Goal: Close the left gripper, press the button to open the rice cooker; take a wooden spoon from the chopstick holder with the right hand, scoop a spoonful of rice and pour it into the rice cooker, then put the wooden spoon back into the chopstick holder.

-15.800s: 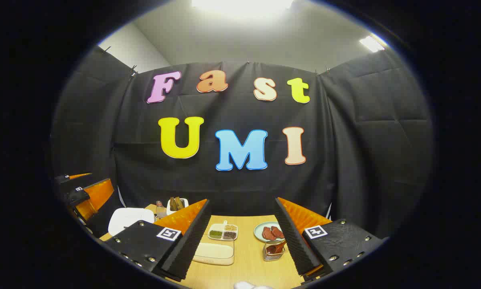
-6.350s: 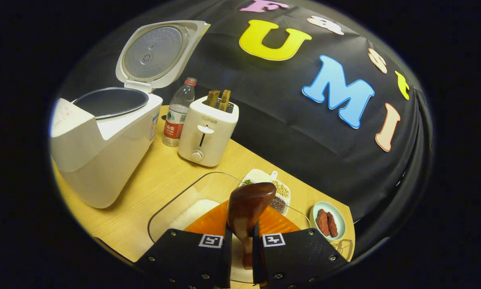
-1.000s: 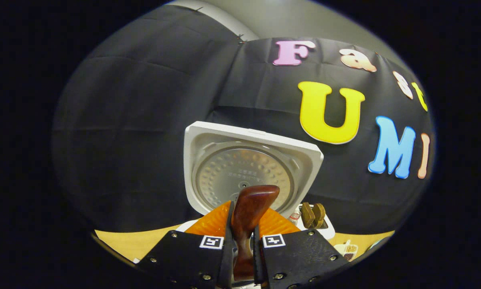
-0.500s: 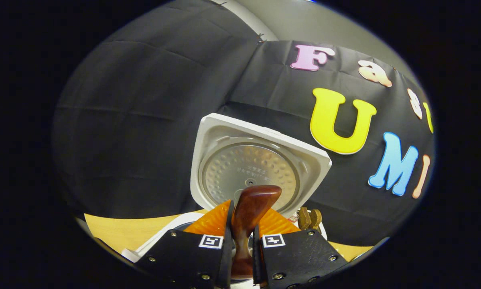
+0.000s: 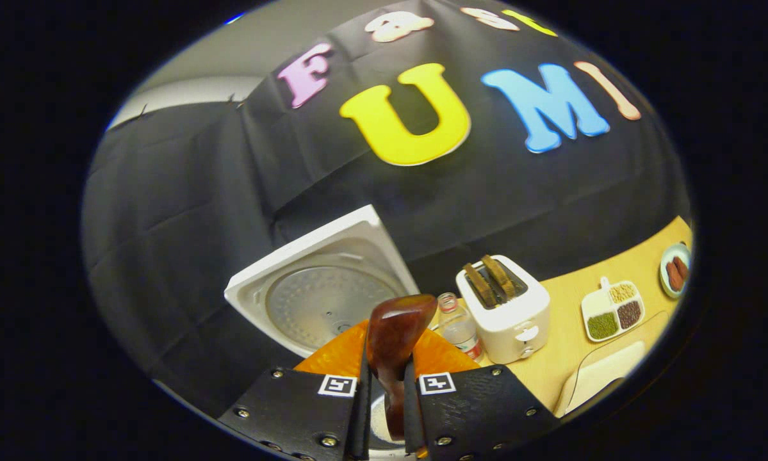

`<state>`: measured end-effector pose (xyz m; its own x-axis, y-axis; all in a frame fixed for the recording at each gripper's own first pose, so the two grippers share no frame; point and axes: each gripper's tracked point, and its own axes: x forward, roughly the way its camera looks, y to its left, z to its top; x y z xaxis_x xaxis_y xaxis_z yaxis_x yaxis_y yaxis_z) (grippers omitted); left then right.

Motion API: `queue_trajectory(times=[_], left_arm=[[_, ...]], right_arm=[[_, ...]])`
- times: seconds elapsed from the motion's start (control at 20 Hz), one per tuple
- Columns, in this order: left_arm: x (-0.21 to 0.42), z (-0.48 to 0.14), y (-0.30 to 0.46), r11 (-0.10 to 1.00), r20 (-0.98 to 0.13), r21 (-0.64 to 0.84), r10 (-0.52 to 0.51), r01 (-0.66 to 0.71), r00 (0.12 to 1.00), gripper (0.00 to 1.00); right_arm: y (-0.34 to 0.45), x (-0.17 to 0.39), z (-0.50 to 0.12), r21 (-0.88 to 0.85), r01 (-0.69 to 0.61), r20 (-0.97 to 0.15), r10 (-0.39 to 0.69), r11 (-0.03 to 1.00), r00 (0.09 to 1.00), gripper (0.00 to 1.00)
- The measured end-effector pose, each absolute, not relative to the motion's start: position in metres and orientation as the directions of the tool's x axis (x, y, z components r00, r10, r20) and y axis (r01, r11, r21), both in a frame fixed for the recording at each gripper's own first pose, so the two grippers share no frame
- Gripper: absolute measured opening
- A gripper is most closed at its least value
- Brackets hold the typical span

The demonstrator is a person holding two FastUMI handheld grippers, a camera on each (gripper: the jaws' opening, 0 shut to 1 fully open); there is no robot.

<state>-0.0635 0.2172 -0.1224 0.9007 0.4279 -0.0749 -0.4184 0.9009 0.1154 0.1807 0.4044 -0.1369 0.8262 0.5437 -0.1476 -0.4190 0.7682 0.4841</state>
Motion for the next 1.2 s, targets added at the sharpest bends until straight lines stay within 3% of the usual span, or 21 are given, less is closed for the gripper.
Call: queue_trajectory(times=[0.35,0.4,0.5,0.95,1.0,1.2], left_arm=[[-0.062,-0.112,0.176,0.925,-0.055,0.106,0.371,-0.364,0.927,1.0],[-0.061,-0.109,0.167,0.931,-0.053,0.098,0.358,-0.352,0.932,0.95],[-0.059,-0.106,0.152,0.937,-0.045,0.102,0.34,-0.334,0.939,1.0],[-0.051,-0.094,0.072,0.964,-0.025,0.109,0.246,-0.242,0.969,0.95],[-0.049,-0.093,0.065,0.966,-0.03,0.106,0.239,-0.234,0.971,1.0],[-0.039,-0.09,0.04,0.968,-0.031,0.114,0.228,-0.223,0.973,1.0]], right_arm=[[0.27,0.18,-0.09,0.556,-0.275,-0.116,0.401,0.784,0.909,0.21],[0.249,0.184,-0.092,0.555,-0.254,-0.115,0.375,0.792,0.92,0.21],[0.2,0.189,-0.091,0.563,-0.206,-0.112,0.322,0.8,0.94,0.21],[-0.04,0.196,-0.114,0.517,0.049,-0.134,0.024,0.855,0.991,0.21],[-0.063,0.195,-0.118,0.509,0.077,-0.145,-0.003,0.857,0.989,0.21],[-0.123,0.192,-0.136,0.494,0.142,-0.168,-0.067,0.858,0.984,0.21]])
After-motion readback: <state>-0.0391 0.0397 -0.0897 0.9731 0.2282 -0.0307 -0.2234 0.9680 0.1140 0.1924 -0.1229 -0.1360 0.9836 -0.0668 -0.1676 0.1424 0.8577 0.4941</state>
